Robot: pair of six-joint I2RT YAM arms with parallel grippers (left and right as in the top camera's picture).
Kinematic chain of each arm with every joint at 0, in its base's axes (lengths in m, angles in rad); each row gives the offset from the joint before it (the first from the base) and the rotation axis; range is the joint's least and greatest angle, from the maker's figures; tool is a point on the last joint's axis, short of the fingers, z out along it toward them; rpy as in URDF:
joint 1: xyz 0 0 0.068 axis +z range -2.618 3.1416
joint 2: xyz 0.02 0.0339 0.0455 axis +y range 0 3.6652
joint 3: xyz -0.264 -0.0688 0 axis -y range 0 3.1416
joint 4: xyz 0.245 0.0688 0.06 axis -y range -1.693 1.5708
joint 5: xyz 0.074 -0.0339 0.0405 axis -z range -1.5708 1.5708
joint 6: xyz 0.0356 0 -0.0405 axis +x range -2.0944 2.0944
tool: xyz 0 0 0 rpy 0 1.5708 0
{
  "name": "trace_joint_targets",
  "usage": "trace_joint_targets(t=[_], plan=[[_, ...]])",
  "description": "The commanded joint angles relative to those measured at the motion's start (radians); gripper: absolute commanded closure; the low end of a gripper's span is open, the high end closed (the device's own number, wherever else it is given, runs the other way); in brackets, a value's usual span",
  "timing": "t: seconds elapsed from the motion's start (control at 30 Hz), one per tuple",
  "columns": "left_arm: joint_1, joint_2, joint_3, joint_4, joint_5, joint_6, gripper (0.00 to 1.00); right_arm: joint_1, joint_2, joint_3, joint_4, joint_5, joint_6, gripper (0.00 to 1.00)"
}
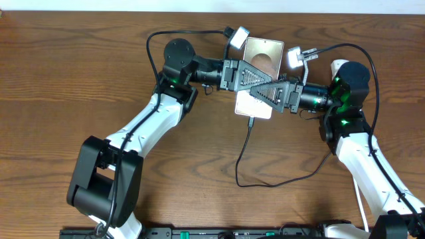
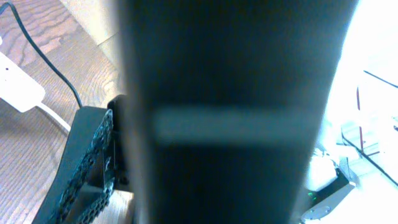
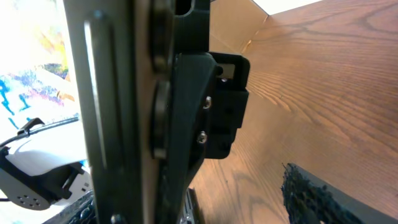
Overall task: Plug charger to phone and switch on socket
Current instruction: 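Grasp the phone with the right gripper and open the left gripper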
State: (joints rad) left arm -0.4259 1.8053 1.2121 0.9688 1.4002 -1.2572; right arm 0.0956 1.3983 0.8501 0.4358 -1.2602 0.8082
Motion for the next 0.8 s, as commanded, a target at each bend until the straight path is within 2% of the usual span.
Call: trace_joint_targets(t=[0.0, 0.17, 0.33, 0.43, 0.53, 0.57, 0.6, 0.63, 0.77], plan=[[0.004, -0.023, 0.002, 0.013, 0.025, 0.0, 0.93, -0.002, -0.005, 0.018, 0.002, -0.011, 0.006, 0.27], [0.004, -0.023, 0.002, 0.013, 0.026, 0.0, 0.93, -0.002, -0.005, 0.018, 0.002, -0.024, 0.006, 0.45], [0.004, -0.023, 0.002, 0.013, 0.026, 0.0, 0.93, -0.002, -0.005, 0.018, 0.001, -0.024, 0.006, 0.7], [0.004, -0.023, 0.002, 0.013, 0.024, 0.0, 0.92, -0.002, -0.005, 0.018, -0.006, -0.026, 0.006, 0.74], [0.004, -0.023, 0.002, 0.013, 0.024, 0.0, 0.93, -0.002, -0.005, 0.018, -0.01, -0.034, 0.006, 0.72], [0.004, -0.023, 0.002, 0.013, 0.024, 0.0, 0.93, -0.002, -0.005, 0.018, -0.01, -0.039, 0.006, 0.68], [0.004, -0.023, 0.002, 0.013, 0.024, 0.0, 0.93, -0.002, -0.005, 0.018, -0.01, -0.05, 0.006, 0.6], [0.004, -0.023, 0.002, 0.013, 0.024, 0.0, 0.92, -0.002, -0.005, 0.018, -0.011, -0.06, 0.006, 0.57], [0.005, -0.023, 0.002, 0.013, 0.024, 0.0, 0.93, -0.002, -0.005, 0.018, -0.021, -0.101, 0.006, 0.57]])
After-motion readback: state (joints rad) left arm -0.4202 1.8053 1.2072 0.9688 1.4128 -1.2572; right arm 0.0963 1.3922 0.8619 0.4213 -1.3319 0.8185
